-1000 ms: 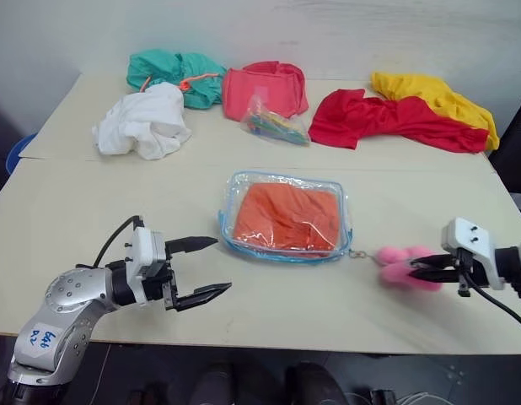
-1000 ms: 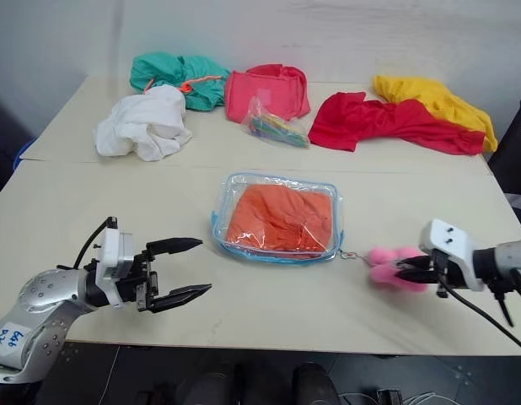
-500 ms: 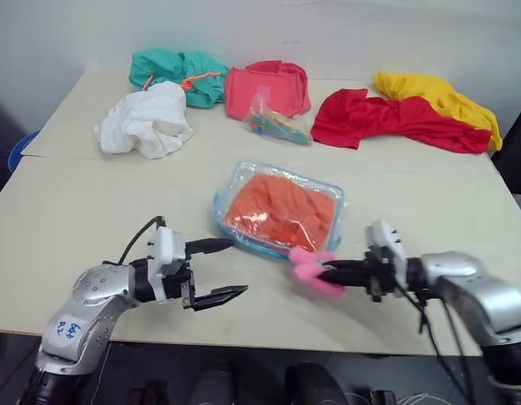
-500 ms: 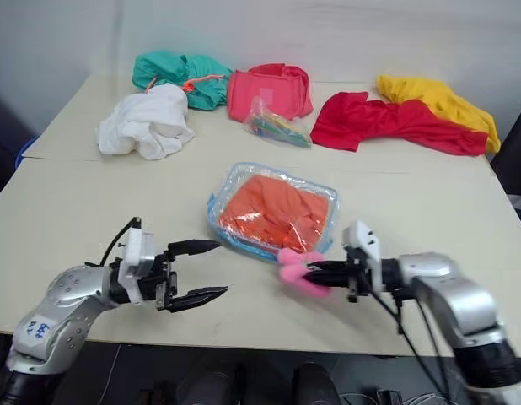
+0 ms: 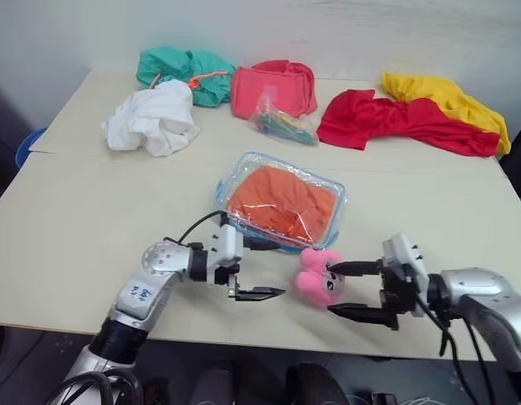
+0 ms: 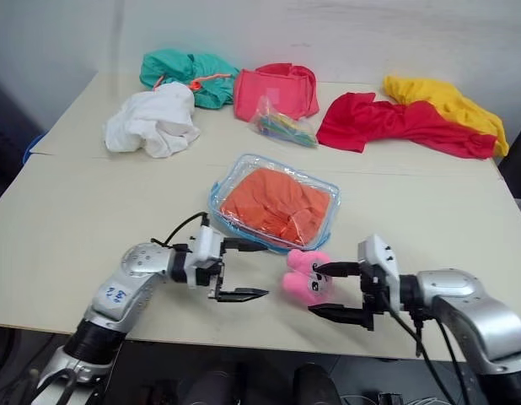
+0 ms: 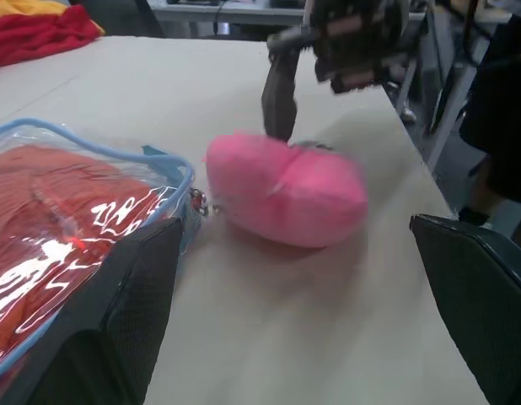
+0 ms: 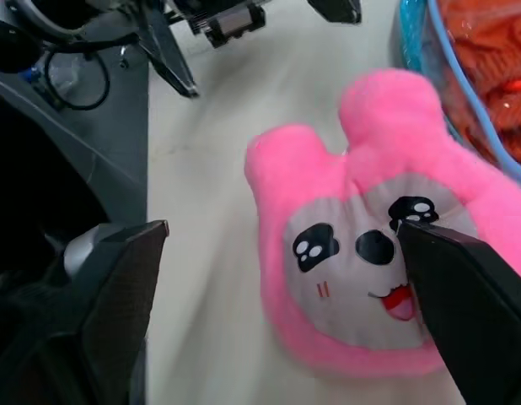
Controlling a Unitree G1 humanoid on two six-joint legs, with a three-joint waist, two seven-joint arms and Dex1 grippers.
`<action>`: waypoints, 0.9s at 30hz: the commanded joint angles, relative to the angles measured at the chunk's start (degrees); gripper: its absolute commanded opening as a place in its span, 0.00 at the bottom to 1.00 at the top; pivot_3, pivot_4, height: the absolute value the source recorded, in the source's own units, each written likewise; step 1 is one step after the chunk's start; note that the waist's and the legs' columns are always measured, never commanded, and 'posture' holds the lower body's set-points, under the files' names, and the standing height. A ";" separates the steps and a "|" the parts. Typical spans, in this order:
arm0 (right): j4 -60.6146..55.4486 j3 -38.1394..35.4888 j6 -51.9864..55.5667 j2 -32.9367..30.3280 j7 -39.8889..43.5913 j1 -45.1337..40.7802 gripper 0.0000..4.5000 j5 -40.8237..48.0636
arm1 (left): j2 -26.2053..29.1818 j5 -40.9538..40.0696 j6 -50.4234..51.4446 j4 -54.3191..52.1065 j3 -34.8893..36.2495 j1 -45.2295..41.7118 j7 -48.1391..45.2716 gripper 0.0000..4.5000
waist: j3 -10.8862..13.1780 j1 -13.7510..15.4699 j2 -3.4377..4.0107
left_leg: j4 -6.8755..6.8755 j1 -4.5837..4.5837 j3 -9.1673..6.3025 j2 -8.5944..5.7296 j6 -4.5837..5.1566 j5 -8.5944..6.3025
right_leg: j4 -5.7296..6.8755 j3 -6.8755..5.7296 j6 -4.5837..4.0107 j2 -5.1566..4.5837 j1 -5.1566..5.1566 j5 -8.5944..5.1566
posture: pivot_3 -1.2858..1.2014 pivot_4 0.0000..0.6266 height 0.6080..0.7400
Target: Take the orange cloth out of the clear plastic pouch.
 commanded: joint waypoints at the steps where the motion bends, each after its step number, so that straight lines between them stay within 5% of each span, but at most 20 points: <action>1: -1.28 -6.31 6.07 -3.96 1.41 1.10 1.00 7.03 | -3.40 4.21 -5.60 5.05 -2.95 -3.04 0.03 1.00 | 0.00 -0.01 -0.01 | 0.01 0.00 0.00 0.00 0.00 0.00 | 0.01 0.00 0.01 0.02 0.00 0.00 | 0.52 0.24 1.00; 7: 7.44 -9.81 6.62 -8.88 4.47 2.22 1.00 5.16 | -8.92 5.39 -9.38 10.64 -4.80 -6.35 -1.57 1.00 | 0.04 0.23 -0.08 | 0.07 -0.03 0.03 0.01 0.03 0.00 | 0.02 0.01 0.05 0.06 -0.01 0.03 | 0.52 0.24 1.00; 13: 17.55 -5.38 -8.56 -7.33 5.25 -3.02 1.00 -7.22 | -11.95 6.37 -8.90 14.62 -6.00 -8.36 -2.18 1.00 | 0.04 0.27 -0.07 | 0.20 -0.03 0.05 -0.01 0.03 0.00 | 0.09 0.04 0.09 0.05 -0.02 0.05 | 0.52 0.24 1.00; 18: 29.67 0.62 -32.36 -4.02 6.26 -12.44 1.00 -20.62 | -12.97 6.04 -7.12 15.48 -6.27 -7.19 -2.22 0.76 | 0.05 -0.27 -0.07 | 0.26 -0.05 0.06 0.01 0.03 0.00 | 0.14 0.05 0.09 0.06 -0.04 0.05 | 0.52 0.24 1.00; 27: 57.19 15.63 -71.59 3.29 3.90 -36.37 1.00 -42.90 | -10.93 7.28 -5.97 14.93 -5.44 -5.46 -1.25 0.16 | 0.04 -0.59 -0.04 | 0.44 -0.05 0.12 0.04 0.03 0.00 | 0.36 0.11 0.09 0.07 -0.12 0.04 | 0.52 0.24 1.00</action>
